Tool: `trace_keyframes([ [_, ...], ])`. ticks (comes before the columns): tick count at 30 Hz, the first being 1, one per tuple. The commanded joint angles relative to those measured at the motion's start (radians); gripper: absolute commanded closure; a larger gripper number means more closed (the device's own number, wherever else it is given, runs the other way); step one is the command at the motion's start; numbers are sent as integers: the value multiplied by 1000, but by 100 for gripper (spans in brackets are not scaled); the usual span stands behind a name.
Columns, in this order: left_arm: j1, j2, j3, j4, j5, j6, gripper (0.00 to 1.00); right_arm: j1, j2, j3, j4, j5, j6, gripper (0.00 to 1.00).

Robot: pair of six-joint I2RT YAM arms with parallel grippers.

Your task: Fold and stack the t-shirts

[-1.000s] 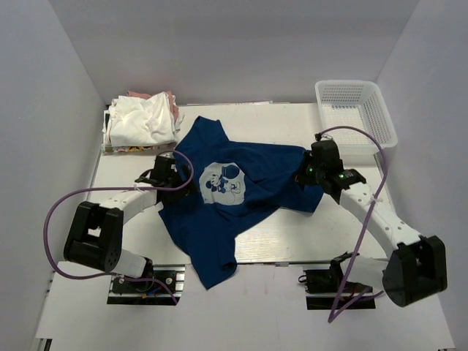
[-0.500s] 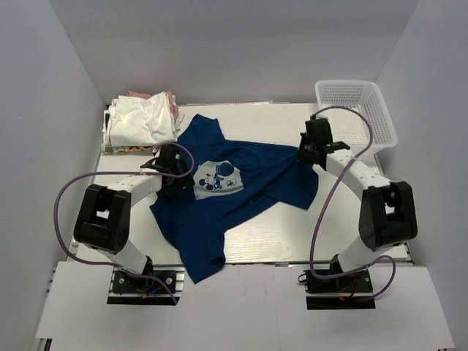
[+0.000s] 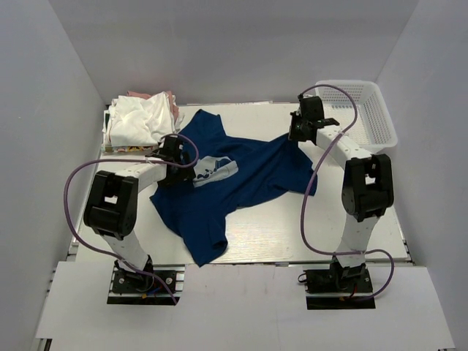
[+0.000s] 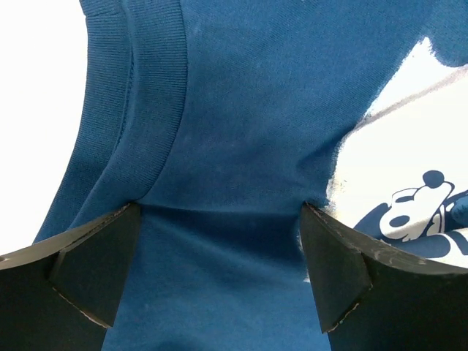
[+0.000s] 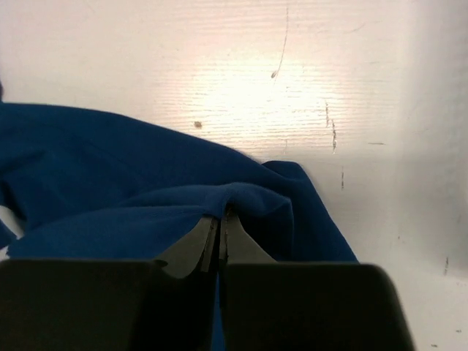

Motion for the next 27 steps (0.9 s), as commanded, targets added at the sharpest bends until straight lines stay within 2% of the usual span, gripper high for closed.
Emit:
trace_keyframes([
  [1,7,19,33,-23,-15,19,0,-15,28,51,-14,-55,-38,100],
  [4,7,19,33,-23,-15,28,0,-23,85,110,-27,-100,-54,100],
  [6,7,19,42,-23,-27,39,0,-26,142,168,-45,-115,-68,92],
  [9,7,32,92,-23,-47,39,0,-26,176,211,-63,-149,-91,92],
  [11,7,41,108,-34,-47,48,0,-31,169,206,-35,-169,-111,100],
  [17,16,15,142,-93,-59,34,0,-32,108,182,-17,-199,-139,100],
  [21,16,-103,107,-152,-48,-22,0,-32,76,156,-31,-242,-139,100],
  [25,-5,-221,56,-239,-48,-59,0,-34,61,121,-37,-240,-124,45],
  [27,-5,-274,27,-291,-4,-72,0,-34,56,114,-59,-243,-120,45],
])
